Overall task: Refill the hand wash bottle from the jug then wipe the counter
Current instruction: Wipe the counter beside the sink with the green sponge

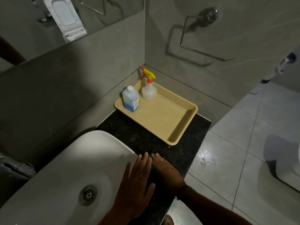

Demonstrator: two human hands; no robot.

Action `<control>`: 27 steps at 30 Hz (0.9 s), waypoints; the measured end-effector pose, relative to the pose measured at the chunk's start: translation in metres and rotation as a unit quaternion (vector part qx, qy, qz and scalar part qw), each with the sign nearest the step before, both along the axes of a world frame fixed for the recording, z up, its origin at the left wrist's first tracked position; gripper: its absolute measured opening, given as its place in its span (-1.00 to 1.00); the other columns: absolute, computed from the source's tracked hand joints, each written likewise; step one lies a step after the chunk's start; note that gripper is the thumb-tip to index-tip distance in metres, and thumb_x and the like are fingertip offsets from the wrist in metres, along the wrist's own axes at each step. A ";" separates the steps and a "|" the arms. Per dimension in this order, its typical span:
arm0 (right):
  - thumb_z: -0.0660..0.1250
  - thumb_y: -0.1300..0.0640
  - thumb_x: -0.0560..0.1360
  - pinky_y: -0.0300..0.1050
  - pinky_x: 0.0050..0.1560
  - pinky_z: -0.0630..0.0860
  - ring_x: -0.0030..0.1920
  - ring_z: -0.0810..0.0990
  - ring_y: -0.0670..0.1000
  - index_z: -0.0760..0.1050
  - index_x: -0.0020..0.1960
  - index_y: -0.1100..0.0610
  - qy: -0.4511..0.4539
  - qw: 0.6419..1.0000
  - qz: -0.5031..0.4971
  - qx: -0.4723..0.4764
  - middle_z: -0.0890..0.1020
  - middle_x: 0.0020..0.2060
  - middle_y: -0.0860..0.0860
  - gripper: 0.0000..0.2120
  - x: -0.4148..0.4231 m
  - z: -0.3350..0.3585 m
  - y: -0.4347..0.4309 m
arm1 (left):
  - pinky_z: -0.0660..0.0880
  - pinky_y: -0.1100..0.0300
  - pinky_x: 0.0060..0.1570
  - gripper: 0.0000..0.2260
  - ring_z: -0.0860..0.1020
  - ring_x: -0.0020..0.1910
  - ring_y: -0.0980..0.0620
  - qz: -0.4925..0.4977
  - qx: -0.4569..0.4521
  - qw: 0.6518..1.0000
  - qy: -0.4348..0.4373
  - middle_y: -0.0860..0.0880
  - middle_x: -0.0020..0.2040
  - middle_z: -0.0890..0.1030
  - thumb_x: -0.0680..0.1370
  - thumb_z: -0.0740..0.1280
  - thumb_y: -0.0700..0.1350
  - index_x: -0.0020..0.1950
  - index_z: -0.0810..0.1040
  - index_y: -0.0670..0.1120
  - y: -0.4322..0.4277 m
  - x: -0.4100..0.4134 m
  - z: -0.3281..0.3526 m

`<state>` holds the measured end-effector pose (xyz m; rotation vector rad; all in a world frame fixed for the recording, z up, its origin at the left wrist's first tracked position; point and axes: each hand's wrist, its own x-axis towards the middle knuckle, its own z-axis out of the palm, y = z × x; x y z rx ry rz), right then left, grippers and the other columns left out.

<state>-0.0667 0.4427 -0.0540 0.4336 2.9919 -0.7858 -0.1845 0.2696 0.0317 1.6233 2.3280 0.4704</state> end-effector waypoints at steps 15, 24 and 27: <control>0.08 0.08 0.72 -0.05 0.62 -0.06 0.58 -0.15 -0.09 -0.03 0.66 0.01 -0.012 0.994 -0.042 0.104 0.03 0.65 0.00 -0.45 -0.134 0.051 0.270 | 0.01 -0.25 0.58 -0.32 0.00 0.66 -0.19 0.097 -0.090 0.990 0.050 -0.17 0.68 0.00 0.67 0.01 0.19 0.67 -0.07 -0.14 0.246 -0.082 -0.022; 0.01 -0.10 0.72 0.06 0.63 -0.20 0.64 -0.21 0.08 -0.22 0.66 0.02 -0.141 0.981 0.019 0.129 -0.25 0.61 -0.01 -0.36 -0.167 -0.015 0.294 | -0.08 -0.31 0.58 -0.23 0.11 0.65 -0.19 0.166 -0.180 0.966 0.088 -0.22 0.65 0.17 0.55 -0.05 0.25 0.65 0.10 -0.19 0.275 -0.107 -0.070; -0.11 -0.30 0.67 0.06 0.59 -0.33 0.62 -0.30 0.08 -0.26 0.65 0.06 -0.137 0.980 0.036 0.137 -0.28 0.60 0.01 -0.28 -0.163 -0.014 0.295 | -0.04 -0.28 0.58 -0.23 0.19 0.62 -0.19 0.158 -0.159 0.970 0.090 -0.22 0.62 0.24 0.52 0.02 0.24 0.62 0.21 -0.20 0.275 -0.107 -0.072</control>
